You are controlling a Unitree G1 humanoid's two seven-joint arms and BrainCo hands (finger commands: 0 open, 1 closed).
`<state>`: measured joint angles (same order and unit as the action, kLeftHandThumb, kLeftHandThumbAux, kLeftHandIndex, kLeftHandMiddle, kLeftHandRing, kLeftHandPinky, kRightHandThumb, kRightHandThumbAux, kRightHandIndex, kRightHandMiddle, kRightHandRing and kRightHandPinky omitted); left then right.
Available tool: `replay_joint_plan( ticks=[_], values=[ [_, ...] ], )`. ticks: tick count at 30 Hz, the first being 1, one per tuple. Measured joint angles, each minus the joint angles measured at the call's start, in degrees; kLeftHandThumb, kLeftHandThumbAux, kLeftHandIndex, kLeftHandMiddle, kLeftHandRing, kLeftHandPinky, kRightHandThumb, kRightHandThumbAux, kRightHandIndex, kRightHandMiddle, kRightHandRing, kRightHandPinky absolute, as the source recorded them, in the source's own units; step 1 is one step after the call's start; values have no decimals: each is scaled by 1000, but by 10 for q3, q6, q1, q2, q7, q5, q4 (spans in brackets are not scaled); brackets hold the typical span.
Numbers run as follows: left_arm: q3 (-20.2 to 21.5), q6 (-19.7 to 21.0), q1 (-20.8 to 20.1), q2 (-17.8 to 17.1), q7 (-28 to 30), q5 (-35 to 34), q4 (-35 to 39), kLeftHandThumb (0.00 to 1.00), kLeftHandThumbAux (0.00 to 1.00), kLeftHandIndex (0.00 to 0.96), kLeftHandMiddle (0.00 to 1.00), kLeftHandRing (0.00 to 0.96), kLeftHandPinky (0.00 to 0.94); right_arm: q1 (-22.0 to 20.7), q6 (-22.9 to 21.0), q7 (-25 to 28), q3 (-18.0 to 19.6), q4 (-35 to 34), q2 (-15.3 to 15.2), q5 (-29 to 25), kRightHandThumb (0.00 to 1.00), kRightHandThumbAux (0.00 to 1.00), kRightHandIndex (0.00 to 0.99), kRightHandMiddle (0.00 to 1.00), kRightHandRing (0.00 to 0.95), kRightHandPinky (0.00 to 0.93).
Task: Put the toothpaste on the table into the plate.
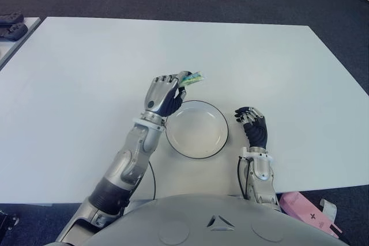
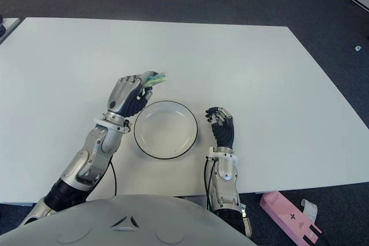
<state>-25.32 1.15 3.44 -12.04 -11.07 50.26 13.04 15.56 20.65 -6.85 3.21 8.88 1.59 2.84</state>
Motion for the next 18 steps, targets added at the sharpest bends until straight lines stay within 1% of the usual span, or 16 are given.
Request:
replay_joint_plan(
  ticks=[4,8,14,18],
  values=[
    [-13,-25,0,-8,12,-4,2,725,703,442,881,881,887,0,0,0,0,0,0,0,707,725,426,479,463,460],
    [-28,-47,-6,-24,17,15,2,723,702,442,886,889,894,0,0,0,-1,0,0,2,707,725,426,478,465,466],
    [-54,-80,-27,-49,41,38,-15,720,702,442,898,898,898,0,0,-1,-2,0,1,2,707,725,426,482,472,476],
    [-73,-92,-28,-53,58,38,-29,717,702,442,898,893,887,0,0,-1,-3,-1,4,2,707,725,426,484,476,477]
  ],
)
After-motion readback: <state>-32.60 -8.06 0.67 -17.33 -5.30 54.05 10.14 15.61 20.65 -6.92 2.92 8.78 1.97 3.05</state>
